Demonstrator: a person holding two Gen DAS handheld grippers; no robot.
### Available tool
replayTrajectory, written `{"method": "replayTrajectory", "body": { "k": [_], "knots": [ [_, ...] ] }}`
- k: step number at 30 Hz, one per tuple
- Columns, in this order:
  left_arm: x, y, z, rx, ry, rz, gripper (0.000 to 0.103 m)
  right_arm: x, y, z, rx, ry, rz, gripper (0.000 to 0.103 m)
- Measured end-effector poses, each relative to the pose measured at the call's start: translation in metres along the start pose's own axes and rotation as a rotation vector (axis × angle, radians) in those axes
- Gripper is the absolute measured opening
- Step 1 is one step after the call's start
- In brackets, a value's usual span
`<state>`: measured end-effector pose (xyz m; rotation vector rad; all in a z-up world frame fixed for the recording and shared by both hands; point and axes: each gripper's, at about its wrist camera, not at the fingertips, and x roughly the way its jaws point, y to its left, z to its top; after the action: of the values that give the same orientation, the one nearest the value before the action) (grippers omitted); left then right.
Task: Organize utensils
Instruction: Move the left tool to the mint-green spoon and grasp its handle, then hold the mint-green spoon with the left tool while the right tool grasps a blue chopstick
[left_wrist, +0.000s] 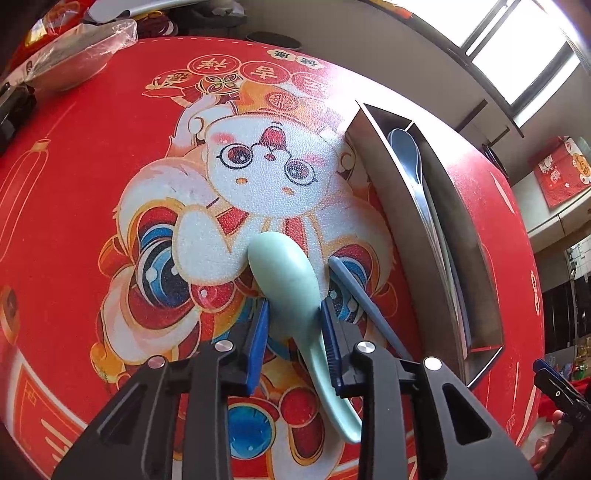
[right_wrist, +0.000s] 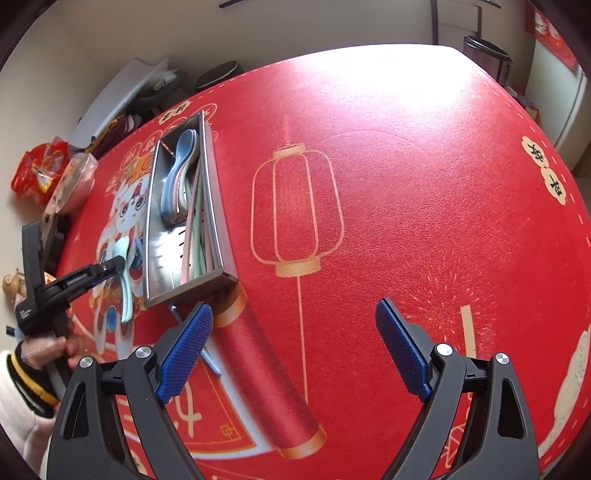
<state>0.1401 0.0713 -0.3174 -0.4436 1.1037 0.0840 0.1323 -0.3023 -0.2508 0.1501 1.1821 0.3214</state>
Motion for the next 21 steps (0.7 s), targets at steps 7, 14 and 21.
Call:
{"method": "replayTrajectory", "body": {
  "k": [7,14,21],
  "knots": [
    [-0.004,-0.009,-0.009,0.065,0.019,0.002,0.006,0.003,0.005,0.001,0.000,0.011,0.008,0.087],
    [-0.013,-0.013,-0.034,0.159,0.044,0.019,0.006,0.006,0.016,0.000,-0.015,0.019,0.023,0.087],
    [-0.030,-0.009,-0.069,0.215,0.056,0.043,0.006,0.018,0.035,-0.012,-0.084,0.070,0.069,0.087]
  ]
}}
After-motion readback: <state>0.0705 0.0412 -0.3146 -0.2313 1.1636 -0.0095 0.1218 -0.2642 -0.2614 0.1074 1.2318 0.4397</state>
